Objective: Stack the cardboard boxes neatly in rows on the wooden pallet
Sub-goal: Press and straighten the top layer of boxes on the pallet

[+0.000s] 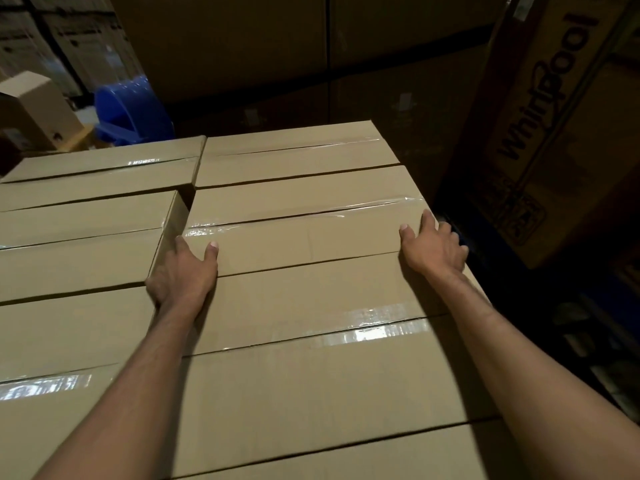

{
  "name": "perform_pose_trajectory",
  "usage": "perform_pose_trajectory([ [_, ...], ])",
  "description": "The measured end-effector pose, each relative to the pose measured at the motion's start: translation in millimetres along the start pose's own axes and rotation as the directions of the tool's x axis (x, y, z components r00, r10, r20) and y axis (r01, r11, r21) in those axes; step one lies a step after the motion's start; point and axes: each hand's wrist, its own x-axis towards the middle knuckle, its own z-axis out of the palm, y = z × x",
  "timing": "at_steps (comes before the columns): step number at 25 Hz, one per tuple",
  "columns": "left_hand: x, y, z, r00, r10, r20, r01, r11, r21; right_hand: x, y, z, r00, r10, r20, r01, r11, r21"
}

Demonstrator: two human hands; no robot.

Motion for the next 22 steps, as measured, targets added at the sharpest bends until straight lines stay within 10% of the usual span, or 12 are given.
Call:
perform_pose_trajectory([
  [11,-10,-6,-10,0.994,0.052,0.092,-0.053,0.999,0.005,-13,10,-3,0.995,-0.092,0.04,0.094,0.994,-0.054],
  [17,-11,45,6,0.817,0.571,0.083,-0.576,0.815,0.065,4,-20,13,0.927,-0.375,-0.026,0.368,0.919,-0.143],
  [22,16,95,22,0.893,0.448,-0.05,-0.449,0.893,-0.017,63,-44,14,0.921,-0.381,-0.083,0.381,0.924,-0.011],
])
